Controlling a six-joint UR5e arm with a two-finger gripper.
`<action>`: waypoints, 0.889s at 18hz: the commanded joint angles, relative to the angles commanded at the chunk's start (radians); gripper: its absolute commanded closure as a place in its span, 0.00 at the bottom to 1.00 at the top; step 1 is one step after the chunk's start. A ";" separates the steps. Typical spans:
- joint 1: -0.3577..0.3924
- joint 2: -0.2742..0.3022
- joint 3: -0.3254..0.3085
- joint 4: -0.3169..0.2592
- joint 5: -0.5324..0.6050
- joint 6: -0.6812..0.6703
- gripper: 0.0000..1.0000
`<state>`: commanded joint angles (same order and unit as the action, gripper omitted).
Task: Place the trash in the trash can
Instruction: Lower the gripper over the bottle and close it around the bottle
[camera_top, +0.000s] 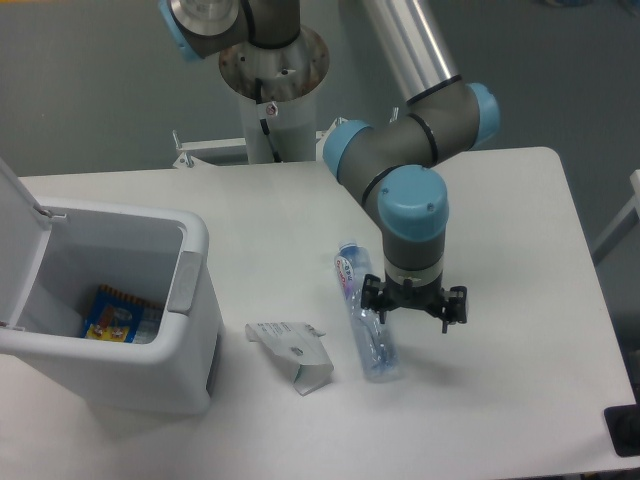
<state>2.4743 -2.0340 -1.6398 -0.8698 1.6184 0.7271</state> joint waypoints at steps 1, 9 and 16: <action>-0.002 -0.003 0.000 0.000 0.003 -0.030 0.00; -0.032 -0.060 0.008 0.003 0.034 -0.173 0.00; -0.069 -0.132 0.061 0.002 0.118 -0.268 0.00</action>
<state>2.4053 -2.1659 -1.5785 -0.8682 1.7364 0.4587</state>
